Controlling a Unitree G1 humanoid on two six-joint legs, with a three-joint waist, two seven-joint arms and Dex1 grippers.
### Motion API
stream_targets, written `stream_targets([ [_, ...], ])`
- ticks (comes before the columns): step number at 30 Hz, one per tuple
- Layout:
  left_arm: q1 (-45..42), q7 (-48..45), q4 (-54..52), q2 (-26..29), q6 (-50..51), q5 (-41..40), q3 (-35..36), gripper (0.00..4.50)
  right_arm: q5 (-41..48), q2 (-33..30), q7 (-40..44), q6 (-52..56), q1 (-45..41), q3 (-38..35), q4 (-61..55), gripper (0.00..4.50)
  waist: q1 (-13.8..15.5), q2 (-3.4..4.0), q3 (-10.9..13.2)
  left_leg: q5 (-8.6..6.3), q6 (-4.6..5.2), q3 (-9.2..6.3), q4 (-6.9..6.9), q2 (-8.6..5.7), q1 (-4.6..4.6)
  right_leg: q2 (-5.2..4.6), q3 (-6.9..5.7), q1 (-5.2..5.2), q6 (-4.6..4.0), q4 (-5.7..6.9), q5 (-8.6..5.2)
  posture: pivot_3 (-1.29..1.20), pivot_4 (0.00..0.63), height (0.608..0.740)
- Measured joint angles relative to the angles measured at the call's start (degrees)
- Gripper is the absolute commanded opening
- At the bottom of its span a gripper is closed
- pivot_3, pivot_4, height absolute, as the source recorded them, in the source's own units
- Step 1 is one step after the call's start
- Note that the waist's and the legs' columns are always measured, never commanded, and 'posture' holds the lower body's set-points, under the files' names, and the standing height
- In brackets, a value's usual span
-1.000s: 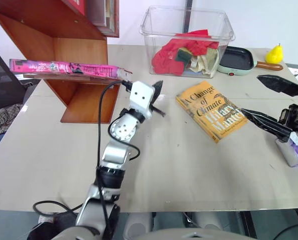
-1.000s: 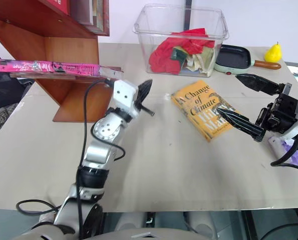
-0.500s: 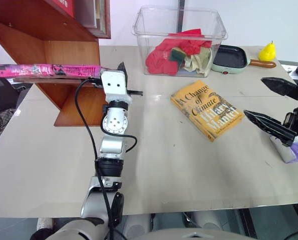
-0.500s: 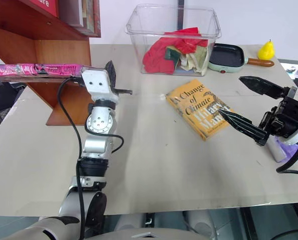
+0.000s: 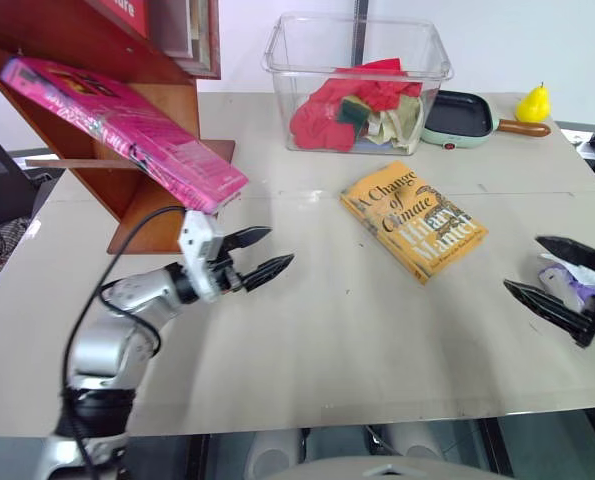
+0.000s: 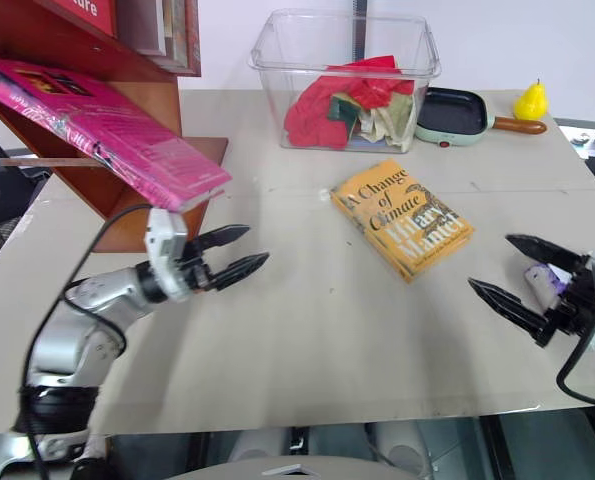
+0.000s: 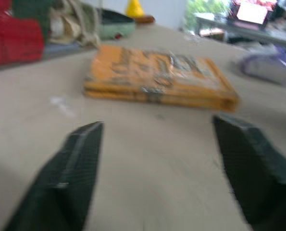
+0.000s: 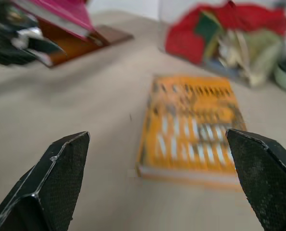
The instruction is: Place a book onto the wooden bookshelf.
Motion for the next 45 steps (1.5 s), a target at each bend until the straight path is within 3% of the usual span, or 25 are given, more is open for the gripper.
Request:
stream_targets([
  [4, 0.5, 3.5, -1.1, -3.1, -1.8, 1.7, 1.8, 4.46, -2.5, 2.0, 1.3, -1.3, 3.1, -0.7, 2.4, 4.50, -0.3, 0.03, 0.0, 0.00, 0.00, 0.06, 0.00, 0.00, 0.09, -0.03, 0.13, 0.00, 0.03, -0.02, -0.01, 0.00, 0.150, 0.740],
  [13, -5.9, 16.0, -2.0, -11.3, -4.1, 5.3, 2.3, 4.46, -3.9, 2.2, 0.2, -1.7, -0.8, 4.0, 2.1, 4.50, -0.2, -0.06, 0.0, 0.00, 0.00, 0.16, 0.01, -0.11, -0.04, 0.06, -0.08, -0.02, -0.07, -0.03, 0.05, 0.00, 0.150, 0.740],
  [21, -16.3, 35.3, 0.0, -21.1, -5.8, 11.2, 3.6, 4.46, -3.8, 1.4, 0.3, -1.3, -2.1, 4.1, 2.0, 4.50, -0.2, -0.26, 0.1, 0.00, 0.00, 0.19, 0.01, -0.11, -0.09, 0.17, -0.04, -0.01, -0.05, -0.14, 0.08, 0.00, 0.150, 0.740],
  [24, -17.7, 38.3, -0.4, -21.1, -5.8, 11.8, 4.3, 4.46, -3.8, 1.0, 0.3, -1.1, -2.7, 4.1, 1.9, 4.50, -0.6, -0.25, 0.1, 0.00, 0.00, 0.17, 0.00, -0.08, 0.01, 0.26, -0.01, -0.01, -0.06, -0.03, 0.07, 0.00, 0.150, 0.740],
  [31, -17.0, 37.0, -2.6, -20.3, -3.4, 9.1, 4.7, 4.46, -3.8, 0.7, 0.9, -1.1, -3.8, 4.1, 1.9, 4.50, -1.0, -0.25, 0.1, 0.00, 0.00, 0.17, 0.01, -0.08, -0.01, 0.25, -0.01, -0.01, -0.06, -0.04, 0.07, 0.00, 0.150, 0.740],
  [45, -1.6, 25.7, -7.1, -15.4, 5.3, 2.3, 2.2, 4.46, -3.8, 1.3, 0.1, -1.1, -3.9, 5.4, 1.0, 4.50, 0.6, -0.27, 0.1, -0.01, -0.01, 0.20, 0.04, -0.09, -0.11, -0.01, -0.07, -0.01, -0.05, -0.18, 0.06, 0.00, 0.150, 0.740],
])
